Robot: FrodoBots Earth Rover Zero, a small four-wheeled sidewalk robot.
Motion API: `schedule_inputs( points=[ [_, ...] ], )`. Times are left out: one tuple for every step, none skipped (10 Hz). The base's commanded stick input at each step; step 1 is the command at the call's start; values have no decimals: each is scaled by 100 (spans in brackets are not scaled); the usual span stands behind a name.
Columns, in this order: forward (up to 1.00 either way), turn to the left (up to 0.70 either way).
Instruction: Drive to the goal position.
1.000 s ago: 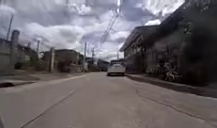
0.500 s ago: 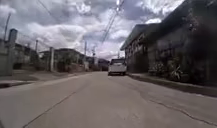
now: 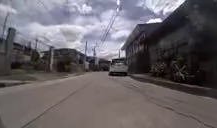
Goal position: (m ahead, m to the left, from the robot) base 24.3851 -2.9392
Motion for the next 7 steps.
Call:
schedule_inputs(
  points=[
    [50,0],
    [50,0],
    [50,0],
    [50,0],
    [50,0],
    [50,0],
    [50,0]
  ],
)
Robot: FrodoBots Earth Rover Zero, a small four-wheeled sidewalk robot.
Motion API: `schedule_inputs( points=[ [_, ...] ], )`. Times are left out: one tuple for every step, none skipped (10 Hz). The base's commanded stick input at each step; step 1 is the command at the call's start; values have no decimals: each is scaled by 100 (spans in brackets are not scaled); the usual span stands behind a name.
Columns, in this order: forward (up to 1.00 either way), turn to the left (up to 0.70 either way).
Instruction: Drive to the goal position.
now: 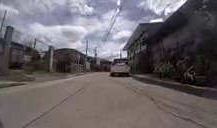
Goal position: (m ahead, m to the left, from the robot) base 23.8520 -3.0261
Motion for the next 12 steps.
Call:
schedule_inputs(
  points=[
    [50,0],
    [50,0],
    [50,0],
    [50,0],
    [50,0],
    [50,0],
    [50,0],
    [50,0],
    [50,0],
    [50,0],
    [50,0],
    [50,0]
  ],
)
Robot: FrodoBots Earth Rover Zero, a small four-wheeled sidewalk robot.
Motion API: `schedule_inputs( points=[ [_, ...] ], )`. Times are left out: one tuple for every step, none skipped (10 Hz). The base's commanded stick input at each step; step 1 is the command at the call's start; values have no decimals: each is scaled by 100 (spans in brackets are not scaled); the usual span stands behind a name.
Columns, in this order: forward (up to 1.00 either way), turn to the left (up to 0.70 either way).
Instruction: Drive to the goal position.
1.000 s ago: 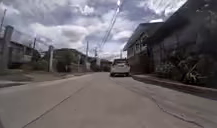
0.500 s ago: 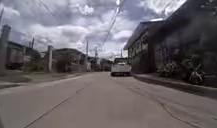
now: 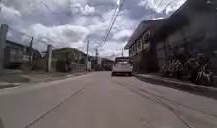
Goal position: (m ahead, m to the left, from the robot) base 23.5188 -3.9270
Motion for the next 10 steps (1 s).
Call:
schedule_inputs(
  points=[
    [50,0],
    [50,0],
    [50,0],
    [50,0],
    [50,0],
    [50,0],
    [50,0],
    [50,0],
    [50,0],
    [50,0]
  ],
)
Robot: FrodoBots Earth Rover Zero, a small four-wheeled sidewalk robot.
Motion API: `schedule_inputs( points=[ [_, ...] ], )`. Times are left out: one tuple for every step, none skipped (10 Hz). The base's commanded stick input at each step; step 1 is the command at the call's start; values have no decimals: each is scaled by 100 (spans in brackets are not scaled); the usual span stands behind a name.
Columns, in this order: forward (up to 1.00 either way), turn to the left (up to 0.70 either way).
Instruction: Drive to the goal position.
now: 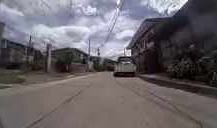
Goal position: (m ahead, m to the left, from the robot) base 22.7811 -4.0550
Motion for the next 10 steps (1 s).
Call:
schedule_inputs(
  points=[
    [50,0],
    [50,0],
    [50,0],
    [50,0],
    [50,0],
    [50,0],
    [50,-15],
    [50,-36],
    [50,-50],
    [50,-50]
  ],
)
